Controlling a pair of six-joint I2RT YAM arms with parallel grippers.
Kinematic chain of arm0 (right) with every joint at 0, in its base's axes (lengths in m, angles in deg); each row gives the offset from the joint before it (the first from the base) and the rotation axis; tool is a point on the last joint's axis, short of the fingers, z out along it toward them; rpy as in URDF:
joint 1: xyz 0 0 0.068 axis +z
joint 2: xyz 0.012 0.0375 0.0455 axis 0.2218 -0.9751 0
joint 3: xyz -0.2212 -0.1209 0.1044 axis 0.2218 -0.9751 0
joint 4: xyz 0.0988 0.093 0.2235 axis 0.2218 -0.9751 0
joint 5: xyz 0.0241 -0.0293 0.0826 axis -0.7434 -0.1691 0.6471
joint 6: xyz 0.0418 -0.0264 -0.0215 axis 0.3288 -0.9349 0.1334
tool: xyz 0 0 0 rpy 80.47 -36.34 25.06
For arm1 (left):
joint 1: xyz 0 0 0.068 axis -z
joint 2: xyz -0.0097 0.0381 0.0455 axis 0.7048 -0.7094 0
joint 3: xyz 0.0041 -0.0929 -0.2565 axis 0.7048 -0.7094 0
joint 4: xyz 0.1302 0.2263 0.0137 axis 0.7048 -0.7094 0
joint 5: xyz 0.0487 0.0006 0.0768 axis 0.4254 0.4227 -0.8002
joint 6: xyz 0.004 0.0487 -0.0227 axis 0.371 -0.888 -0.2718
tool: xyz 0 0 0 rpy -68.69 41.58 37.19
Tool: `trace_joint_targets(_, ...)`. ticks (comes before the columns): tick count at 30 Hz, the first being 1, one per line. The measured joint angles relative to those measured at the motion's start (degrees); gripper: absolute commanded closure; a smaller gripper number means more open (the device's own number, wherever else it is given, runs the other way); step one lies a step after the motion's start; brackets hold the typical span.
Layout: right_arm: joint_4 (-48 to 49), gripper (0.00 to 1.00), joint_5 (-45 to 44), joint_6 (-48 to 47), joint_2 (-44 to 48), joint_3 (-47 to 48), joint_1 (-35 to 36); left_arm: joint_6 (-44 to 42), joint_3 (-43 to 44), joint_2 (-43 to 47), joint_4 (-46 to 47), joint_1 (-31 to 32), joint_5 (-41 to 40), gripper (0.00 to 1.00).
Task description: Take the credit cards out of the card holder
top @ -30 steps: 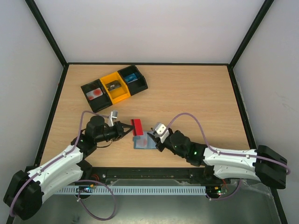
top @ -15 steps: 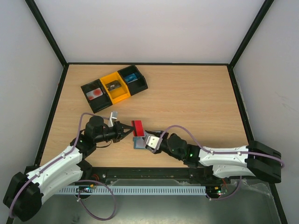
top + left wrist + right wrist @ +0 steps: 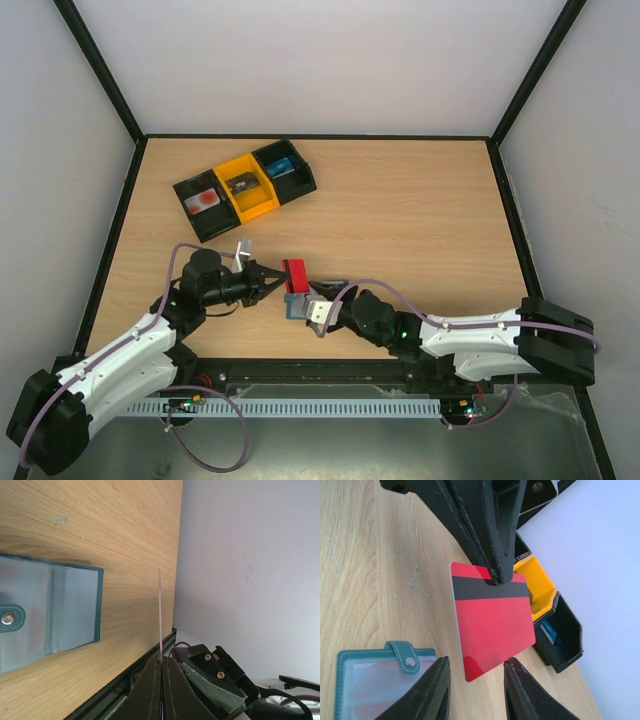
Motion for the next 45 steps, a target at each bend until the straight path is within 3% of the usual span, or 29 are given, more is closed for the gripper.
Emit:
trace_joint_targets(7, 2.62, 0.82, -3.65, -3.80, -2.14, 0.00, 1.99, 0.61, -0.48, -0.48, 0.55, 0.00, 1.64, 0.97)
trace_joint_targets(11, 3.78, 0.97, -5.35, -5.22, -2.45, 0.00, 3.02, 0.85, -0.63, -0.79, 1.01, 0.00, 2.29, 0.97)
trace_joint_targets(14, 4.15, 0.98, -6.49, -6.23, -2.75, 0.00, 3.80, 1.18, -0.66, -0.85, 1.31, 0.00, 2.58, 0.95)
trace_joint_targets(18, 4.52, 0.98, -7.34, -6.69, -2.80, 0.00, 4.28, 1.75, -0.87, -0.94, 1.44, 0.00, 2.58, 0.81)
trace_joint_targets(22, 5.01, 0.98, -7.48, -5.75, -2.80, 0.00, 4.50, 1.86, -1.16, -0.39, 1.62, 0.00, 2.49, 0.39)
trace_joint_targets(25, 4.96, 0.98, -7.48, -3.56, -2.58, 0.00, 4.70, 2.01, -1.44, 1.55, 1.29, 0.00, 1.60, 0.24)
trace_joint_targets(30, 4.68, 0.98, -7.67, 3.50, 0.42, -0.11, 4.85, 0.02, -0.98, 6.01, -2.21, 0.00, -1.92, 0.14)
trace_joint_targets(35, 0.81, 0.98, -10.69, 16.39, 5.38, 0.26, 4.90, -4.37, 2.56, 8.24, -7.43, -0.15, -5.22, 0.04)
trace_joint_targets(45, -7.91, 0.98, -14.23, 47.39, 11.23, 2.97, 3.96, -13.55, 7.85, 11.52, -14.99, -0.24, -11.93, 0.08)
